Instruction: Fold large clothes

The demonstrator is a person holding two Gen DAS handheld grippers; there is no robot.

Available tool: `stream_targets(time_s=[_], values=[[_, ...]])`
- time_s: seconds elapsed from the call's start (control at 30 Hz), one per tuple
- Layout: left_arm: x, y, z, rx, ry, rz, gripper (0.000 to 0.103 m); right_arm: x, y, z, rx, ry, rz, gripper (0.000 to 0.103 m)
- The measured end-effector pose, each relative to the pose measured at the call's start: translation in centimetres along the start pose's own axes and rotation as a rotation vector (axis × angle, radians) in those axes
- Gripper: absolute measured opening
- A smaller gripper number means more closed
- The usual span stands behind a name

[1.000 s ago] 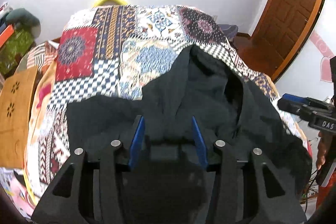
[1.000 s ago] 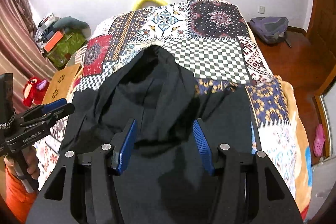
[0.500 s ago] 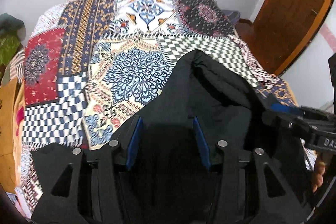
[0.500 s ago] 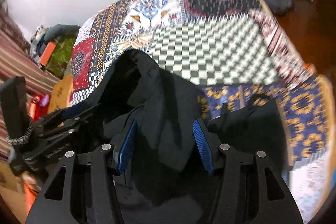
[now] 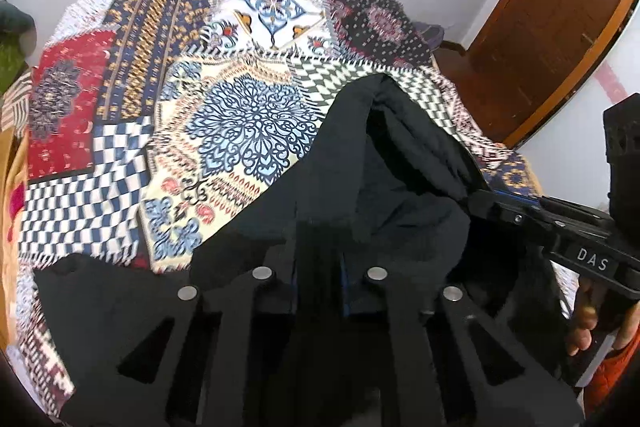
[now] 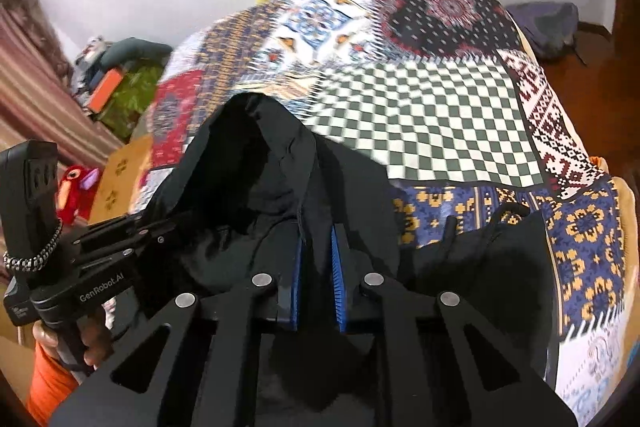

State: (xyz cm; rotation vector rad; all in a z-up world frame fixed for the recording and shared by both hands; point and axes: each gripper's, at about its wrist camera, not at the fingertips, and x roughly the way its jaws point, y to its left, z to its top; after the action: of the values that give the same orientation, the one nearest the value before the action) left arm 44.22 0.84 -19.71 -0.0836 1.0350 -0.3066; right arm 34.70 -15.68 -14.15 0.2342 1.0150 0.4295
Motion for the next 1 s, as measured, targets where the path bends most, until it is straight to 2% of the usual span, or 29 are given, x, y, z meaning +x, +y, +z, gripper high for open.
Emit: stream_targets(time_s=[0.17,0.27,0.43,0.57,0.63,0.73,0.87,0.93,1.0], values=[[-6.1,-1.3,-2.8,0.039,-0.057,-0.021,0.013,-4.4,2.8,-2.3,-0.076,-0.044,-0.012,0.011],[-9.3,-2.3,-5.7,0.080,-0.082,-0.018,0.013,-6.9,4.5,-4.8,-0.138,-0.063,-0.042,0.011],[-11.0,-2.9,-10.9,0.096,-0.054,-0.012,0.014,-9.3,5.1,-9.1,-0.169,-0.028,-0.072,0.017],[-11.1,-3.1,-15.4,0.123,0.022,0.012,0.032,-10.6,4.3,-11.9,-0.128,0.026,-0.053,0.023],[-11.6,-3.0,-17.4,0.131,0.034,0.026,0.041,-11.3,4.0,-12.7,-0.112,0.033,-0.065,0.027],[-12.6,-2.4,-19.7,0.128,0.038,0.067,0.043,-12.7,3.8,-13.3,-0.123,0.014,-0.110,0.029],[-14.8,-0.8,-20.7,0.088,0.010,0.122,0.043,-14.5,4.4,-12.6,-0.138,-0.033,-0.124,0.030],[-16.0,-0.3,-20.2,0.071,-0.022,0.144,0.045,-15.4,5.1,-11.8,-0.145,-0.074,-0.117,0.033],[-16.8,0.0,-19.5,0.055,-0.053,0.152,0.047,-15.9,6.0,-11.2,-0.158,-0.113,-0.114,0.042]])
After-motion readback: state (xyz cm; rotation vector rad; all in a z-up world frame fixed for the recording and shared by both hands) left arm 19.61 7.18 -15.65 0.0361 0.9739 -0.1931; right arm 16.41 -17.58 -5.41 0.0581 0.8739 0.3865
